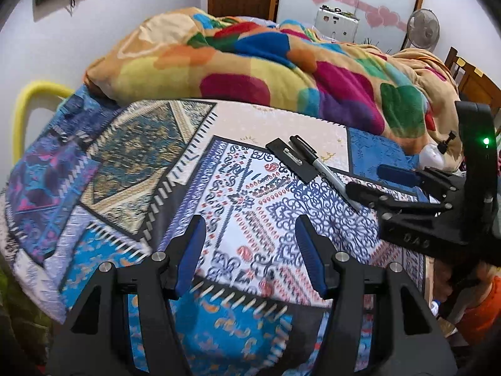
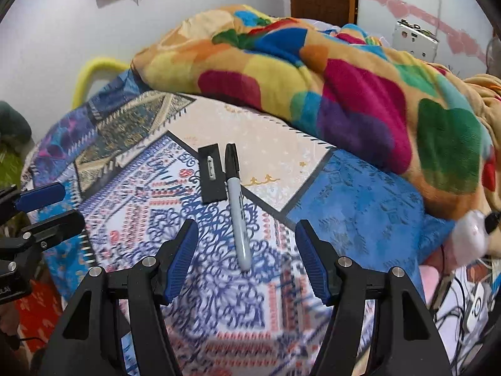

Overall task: Collect trash
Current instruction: 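Grasp the black marker with the right gripper while the left grasps the black clip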

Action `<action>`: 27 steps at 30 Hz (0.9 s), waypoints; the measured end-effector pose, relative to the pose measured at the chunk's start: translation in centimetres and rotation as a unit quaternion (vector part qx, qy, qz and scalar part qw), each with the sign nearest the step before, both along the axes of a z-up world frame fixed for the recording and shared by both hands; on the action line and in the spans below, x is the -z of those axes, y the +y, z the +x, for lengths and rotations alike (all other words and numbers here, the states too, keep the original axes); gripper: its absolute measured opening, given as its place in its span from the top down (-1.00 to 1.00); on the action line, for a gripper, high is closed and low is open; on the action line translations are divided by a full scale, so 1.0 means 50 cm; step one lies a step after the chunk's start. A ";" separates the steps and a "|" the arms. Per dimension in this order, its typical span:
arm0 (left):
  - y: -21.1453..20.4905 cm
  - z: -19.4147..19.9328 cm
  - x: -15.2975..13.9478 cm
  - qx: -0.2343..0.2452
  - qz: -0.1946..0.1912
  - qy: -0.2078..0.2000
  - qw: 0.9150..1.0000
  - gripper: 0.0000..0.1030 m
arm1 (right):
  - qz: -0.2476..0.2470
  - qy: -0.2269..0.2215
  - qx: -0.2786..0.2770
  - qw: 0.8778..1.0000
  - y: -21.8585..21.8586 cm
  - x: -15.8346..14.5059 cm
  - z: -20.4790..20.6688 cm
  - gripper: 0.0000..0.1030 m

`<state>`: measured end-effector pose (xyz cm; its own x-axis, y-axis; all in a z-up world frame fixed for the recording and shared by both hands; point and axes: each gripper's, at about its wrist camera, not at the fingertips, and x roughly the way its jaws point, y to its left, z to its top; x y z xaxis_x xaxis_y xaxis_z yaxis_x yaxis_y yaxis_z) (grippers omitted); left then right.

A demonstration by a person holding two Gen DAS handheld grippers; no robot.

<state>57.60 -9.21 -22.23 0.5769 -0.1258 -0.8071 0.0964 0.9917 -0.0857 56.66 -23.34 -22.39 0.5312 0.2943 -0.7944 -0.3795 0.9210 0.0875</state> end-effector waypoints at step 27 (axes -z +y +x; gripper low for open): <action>-0.163 0.191 0.106 -0.001 0.039 0.021 0.999 -0.13 | 0.014 -0.007 0.024 1.000 -0.097 0.025 0.024 0.80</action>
